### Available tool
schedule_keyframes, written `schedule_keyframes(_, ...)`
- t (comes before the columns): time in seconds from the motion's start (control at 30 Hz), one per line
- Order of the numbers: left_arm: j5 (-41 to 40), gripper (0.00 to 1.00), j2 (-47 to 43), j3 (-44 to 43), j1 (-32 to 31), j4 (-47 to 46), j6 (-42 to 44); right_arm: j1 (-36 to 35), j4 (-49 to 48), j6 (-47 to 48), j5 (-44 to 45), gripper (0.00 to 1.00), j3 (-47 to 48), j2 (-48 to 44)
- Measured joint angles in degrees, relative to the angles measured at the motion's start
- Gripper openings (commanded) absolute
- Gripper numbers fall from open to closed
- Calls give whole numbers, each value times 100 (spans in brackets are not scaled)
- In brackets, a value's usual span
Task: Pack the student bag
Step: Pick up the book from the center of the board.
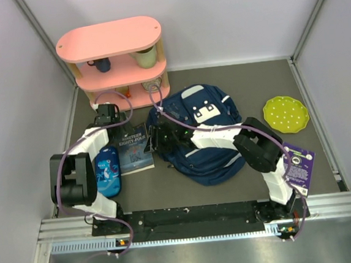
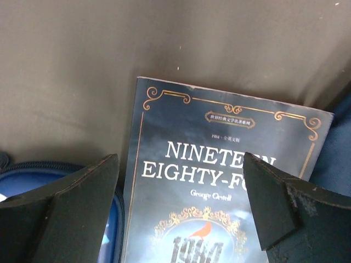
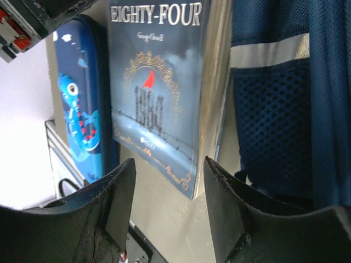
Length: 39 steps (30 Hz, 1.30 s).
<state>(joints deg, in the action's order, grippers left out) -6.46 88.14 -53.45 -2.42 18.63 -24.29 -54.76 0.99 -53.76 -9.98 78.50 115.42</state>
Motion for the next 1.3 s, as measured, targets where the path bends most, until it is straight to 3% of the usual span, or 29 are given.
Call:
schedule_keyframes(0.2, 94, 95, 680, -210, 7, -26, 33, -13, 175, -11, 48, 52, 330, 522)
schedule_keyframes(0.37, 345, 88, 754, -273, 68, -57, 42, -24, 177, -35, 13, 52, 417, 656)
schedule_keyframes(0.67, 647, 76, 691, -138, 142, -282, 46, -22, 203, -22, -52, 22, 420, 660)
schedule_keyframes(0.83, 686, 65, 638, -31, 175, -431, 46, -13, 247, -26, -83, 25, 448, 662)
schedule_keyframes(0.97, 713, 59, 625, 24, 203, -544, 42, 15, 295, -52, -190, 34, 496, 680)
schedule_keyframes(1.03, 726, 56, 621, 37, 210, -570, 37, 31, 289, -101, -271, 33, 525, 704)
schedule_keyframes(1.13, 761, 52, 621, 44, 221, -605, 24, 55, 289, -164, -363, 22, 525, 719)
schedule_keyframes(1.2, 791, 52, 621, 48, 227, -649, 17, 72, 286, -210, -433, 0, 533, 741)
schedule_keyframes(1.3, 811, 51, 608, 61, 240, -678, 15, 103, 317, -291, -518, 0, 560, 774)
